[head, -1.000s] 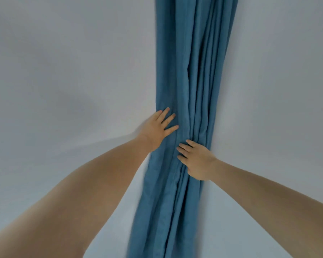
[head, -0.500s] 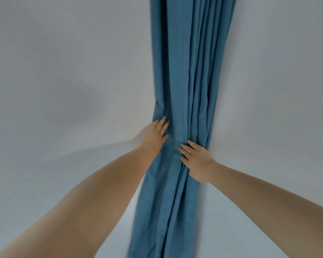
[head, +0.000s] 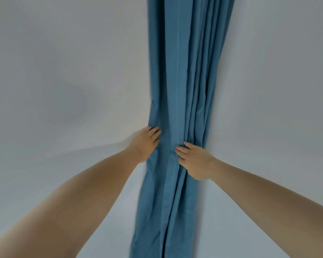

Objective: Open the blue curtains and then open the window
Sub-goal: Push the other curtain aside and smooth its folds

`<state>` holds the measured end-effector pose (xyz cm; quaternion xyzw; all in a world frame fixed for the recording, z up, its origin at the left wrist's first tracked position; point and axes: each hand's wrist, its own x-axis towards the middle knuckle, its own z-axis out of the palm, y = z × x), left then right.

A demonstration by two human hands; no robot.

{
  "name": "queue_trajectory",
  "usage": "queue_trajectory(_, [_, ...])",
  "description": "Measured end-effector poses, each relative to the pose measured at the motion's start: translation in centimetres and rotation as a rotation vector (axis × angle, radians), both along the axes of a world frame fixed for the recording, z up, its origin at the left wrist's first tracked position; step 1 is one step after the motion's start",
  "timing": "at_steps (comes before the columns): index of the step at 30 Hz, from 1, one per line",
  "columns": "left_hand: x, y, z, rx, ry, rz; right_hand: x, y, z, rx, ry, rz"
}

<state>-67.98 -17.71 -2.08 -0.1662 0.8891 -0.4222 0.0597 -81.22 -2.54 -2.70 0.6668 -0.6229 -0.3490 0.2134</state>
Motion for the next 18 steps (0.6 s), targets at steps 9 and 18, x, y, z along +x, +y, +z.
queue_trajectory(9, [5.7, 0.6, 2.2, -0.044, 0.119, -0.085, 3.0, -0.5, 2.5, -0.129, -0.022, 0.385])
queue_trajectory(18, [11.8, 1.3, 2.6, -0.008, 0.155, -0.051, 8.6, -1.9, 2.9, -0.139, 0.039, 0.493])
